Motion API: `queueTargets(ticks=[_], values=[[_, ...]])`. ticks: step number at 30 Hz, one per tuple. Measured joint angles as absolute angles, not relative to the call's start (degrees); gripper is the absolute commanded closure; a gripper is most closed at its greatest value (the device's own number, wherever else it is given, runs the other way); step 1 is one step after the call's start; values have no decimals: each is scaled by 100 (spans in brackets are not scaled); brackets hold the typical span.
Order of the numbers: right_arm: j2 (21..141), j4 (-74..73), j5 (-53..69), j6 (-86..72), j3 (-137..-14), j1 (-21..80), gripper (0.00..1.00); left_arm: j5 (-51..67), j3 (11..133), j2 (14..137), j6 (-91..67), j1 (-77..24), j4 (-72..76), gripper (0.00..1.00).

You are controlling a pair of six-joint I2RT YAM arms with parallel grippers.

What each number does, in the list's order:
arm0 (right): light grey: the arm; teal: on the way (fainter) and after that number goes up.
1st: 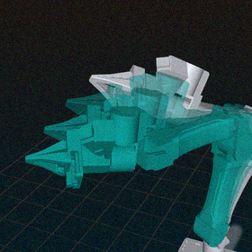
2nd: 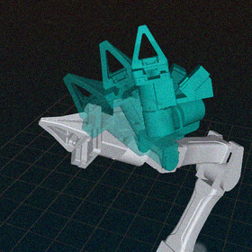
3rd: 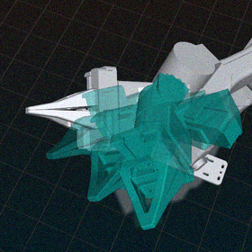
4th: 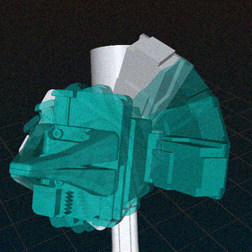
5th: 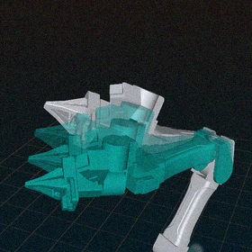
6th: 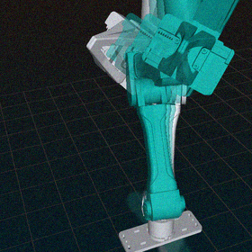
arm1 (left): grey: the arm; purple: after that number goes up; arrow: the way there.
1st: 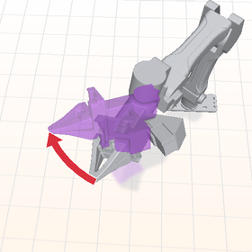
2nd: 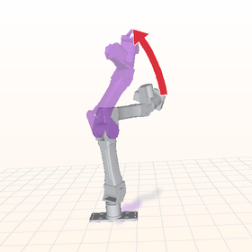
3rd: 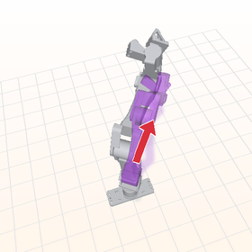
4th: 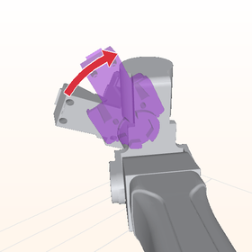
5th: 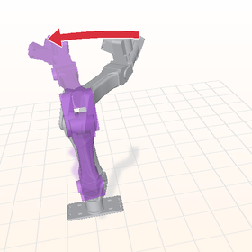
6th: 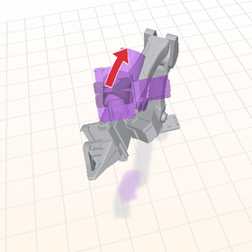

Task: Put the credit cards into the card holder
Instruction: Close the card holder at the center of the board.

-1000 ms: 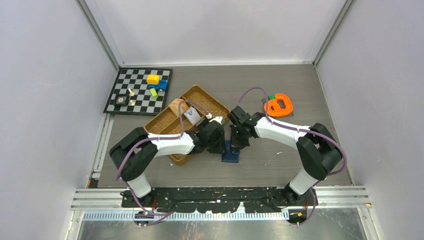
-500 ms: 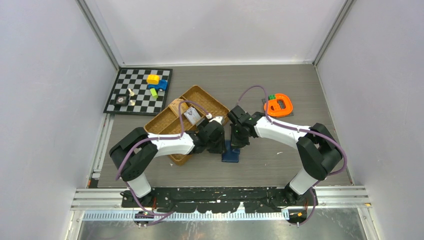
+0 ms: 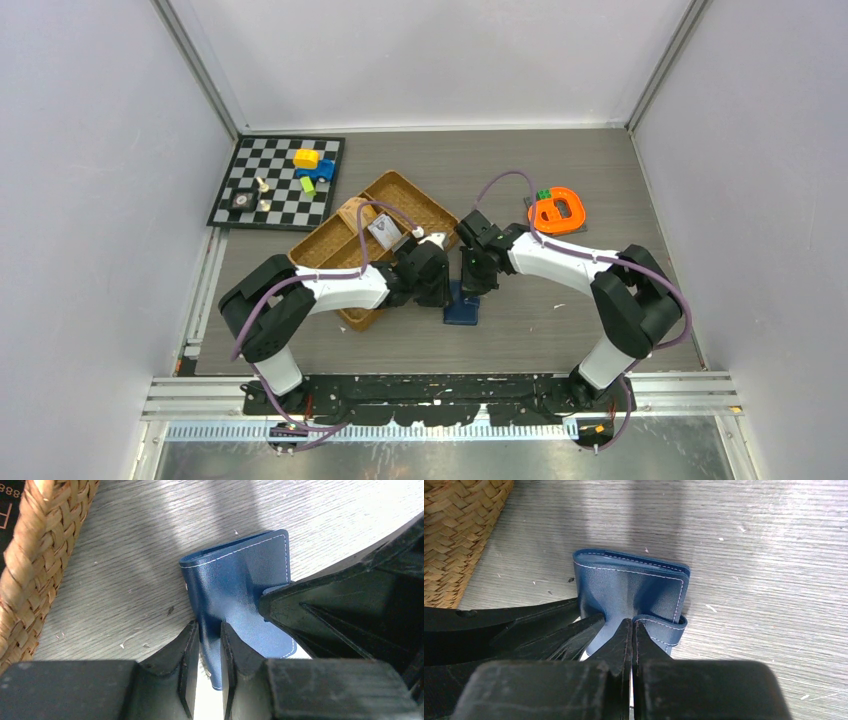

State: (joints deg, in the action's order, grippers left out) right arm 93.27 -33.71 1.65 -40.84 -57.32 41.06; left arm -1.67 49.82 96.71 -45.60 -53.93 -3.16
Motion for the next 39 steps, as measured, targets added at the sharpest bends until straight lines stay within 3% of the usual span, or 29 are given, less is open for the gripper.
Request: queueTargets(ticks=[39], values=[[9153, -3380, 366, -4099, -5540, 4115, 100, -167, 4982, 9671, -4560, -5393, -318, 80]])
